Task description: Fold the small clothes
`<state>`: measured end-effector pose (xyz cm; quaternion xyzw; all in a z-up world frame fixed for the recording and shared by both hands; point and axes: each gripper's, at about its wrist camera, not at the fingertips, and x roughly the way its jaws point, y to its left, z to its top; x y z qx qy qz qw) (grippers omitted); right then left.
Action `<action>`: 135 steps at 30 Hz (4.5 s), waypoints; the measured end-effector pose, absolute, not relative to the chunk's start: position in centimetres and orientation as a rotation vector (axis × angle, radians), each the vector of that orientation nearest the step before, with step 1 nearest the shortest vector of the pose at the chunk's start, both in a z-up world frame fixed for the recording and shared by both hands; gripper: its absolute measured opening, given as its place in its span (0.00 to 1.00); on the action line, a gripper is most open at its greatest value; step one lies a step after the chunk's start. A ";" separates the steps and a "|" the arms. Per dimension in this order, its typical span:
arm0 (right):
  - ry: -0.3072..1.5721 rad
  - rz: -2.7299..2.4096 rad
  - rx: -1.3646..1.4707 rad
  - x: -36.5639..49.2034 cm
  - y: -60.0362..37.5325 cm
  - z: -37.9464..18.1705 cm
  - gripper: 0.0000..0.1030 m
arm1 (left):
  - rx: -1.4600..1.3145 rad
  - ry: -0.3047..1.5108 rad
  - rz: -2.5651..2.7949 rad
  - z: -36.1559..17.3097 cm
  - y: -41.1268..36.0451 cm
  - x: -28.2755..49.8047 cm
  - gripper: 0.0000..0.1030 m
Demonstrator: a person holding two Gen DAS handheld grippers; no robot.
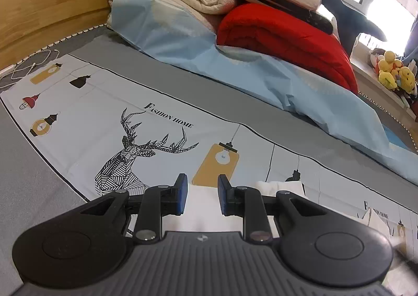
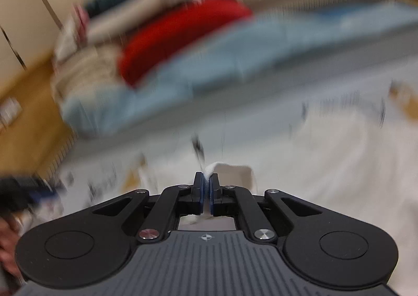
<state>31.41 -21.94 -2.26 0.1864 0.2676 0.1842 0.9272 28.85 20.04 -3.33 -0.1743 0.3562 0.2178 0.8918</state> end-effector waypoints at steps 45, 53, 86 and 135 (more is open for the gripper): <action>1.001 -0.033 0.226 36.6 -32.1 -11.1 0.01 | -0.258 1.247 0.287 -13.9 18.7 29.9 0.06; 0.767 0.059 0.331 35.5 -32.3 -7.3 0.03 | -0.433 0.999 0.084 -11.5 17.5 30.2 0.11; 0.901 -0.010 0.297 36.2 -30.8 -8.8 0.04 | -0.364 0.683 0.219 -12.6 20.2 34.1 0.10; 0.991 -0.006 0.294 35.5 -30.6 -10.9 0.05 | -0.408 0.950 0.153 -10.4 18.7 29.1 0.01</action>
